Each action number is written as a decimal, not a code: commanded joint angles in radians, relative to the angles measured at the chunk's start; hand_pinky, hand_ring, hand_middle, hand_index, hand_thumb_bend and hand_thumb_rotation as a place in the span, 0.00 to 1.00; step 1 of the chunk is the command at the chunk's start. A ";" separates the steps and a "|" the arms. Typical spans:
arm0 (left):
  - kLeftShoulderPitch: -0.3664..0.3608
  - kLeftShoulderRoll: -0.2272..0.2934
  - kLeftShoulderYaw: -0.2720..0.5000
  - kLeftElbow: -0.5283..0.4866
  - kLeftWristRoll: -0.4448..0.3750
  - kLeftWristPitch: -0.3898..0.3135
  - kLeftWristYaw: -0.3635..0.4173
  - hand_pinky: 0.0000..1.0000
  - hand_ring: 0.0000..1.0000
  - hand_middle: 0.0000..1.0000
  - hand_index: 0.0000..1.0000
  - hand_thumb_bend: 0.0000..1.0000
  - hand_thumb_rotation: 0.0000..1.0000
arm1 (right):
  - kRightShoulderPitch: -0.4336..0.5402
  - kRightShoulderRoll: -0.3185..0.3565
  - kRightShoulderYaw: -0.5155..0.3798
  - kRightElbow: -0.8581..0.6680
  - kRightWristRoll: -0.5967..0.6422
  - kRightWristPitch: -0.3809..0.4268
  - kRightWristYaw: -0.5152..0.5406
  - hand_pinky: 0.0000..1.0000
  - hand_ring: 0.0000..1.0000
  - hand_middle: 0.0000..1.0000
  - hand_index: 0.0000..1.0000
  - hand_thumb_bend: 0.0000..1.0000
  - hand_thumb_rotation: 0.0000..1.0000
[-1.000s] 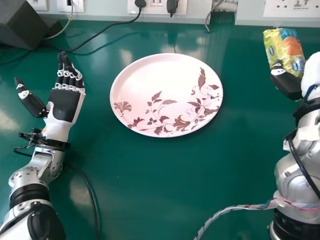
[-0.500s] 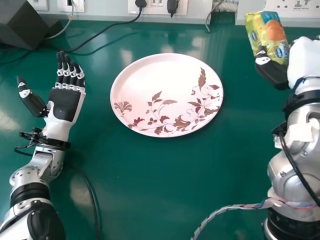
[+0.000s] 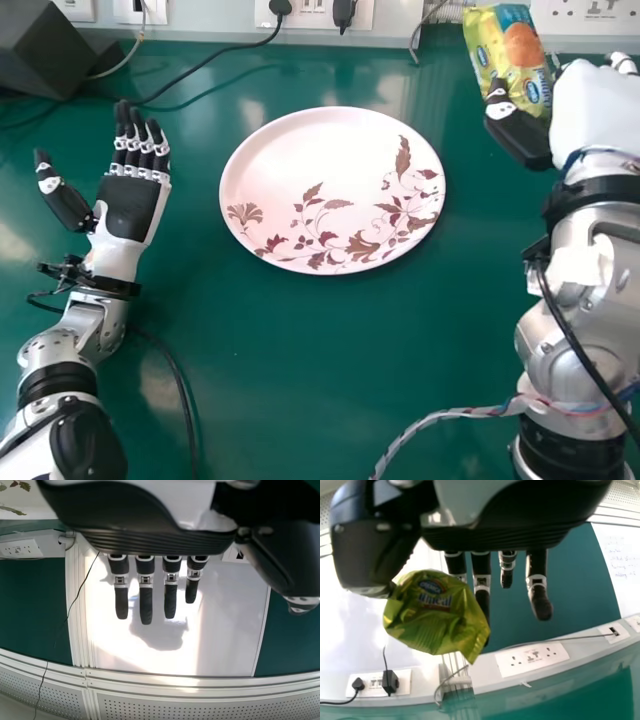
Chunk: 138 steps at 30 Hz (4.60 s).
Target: Pick up biscuit and place it in the plate
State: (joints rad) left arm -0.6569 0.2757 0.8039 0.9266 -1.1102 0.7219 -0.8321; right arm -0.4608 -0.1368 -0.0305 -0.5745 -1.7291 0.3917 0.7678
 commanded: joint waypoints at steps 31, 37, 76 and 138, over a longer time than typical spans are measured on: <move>0.038 -0.014 0.002 0.036 0.021 -0.002 -0.020 0.72 0.78 0.89 0.94 0.91 0.46 | 0.026 0.030 0.115 0.066 0.079 -0.017 -0.213 0.14 0.27 0.47 0.43 0.52 0.00; 0.040 -0.008 -0.002 0.042 0.024 0.000 -0.041 0.74 0.76 0.87 0.95 0.94 0.48 | 0.042 0.033 0.148 0.090 0.086 -0.021 -0.262 0.14 0.27 0.47 0.44 0.53 0.00; 0.027 -0.015 0.001 0.007 0.034 0.019 -0.021 0.78 0.78 0.87 0.97 0.92 0.52 | 0.052 0.003 0.265 0.222 0.254 -0.052 -0.403 0.12 0.27 0.47 0.43 0.53 0.00; 0.039 -0.015 -0.001 0.033 0.039 0.022 -0.089 0.80 0.79 0.89 0.86 0.99 0.47 | 0.020 -0.333 0.337 0.489 0.727 -0.349 -0.438 0.12 0.28 0.47 0.43 0.53 0.00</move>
State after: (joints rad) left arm -0.6682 0.2792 0.8039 0.9277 -1.0812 0.7486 -0.9085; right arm -0.4217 -0.4658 0.2977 -0.0904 -1.0121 0.0515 0.3297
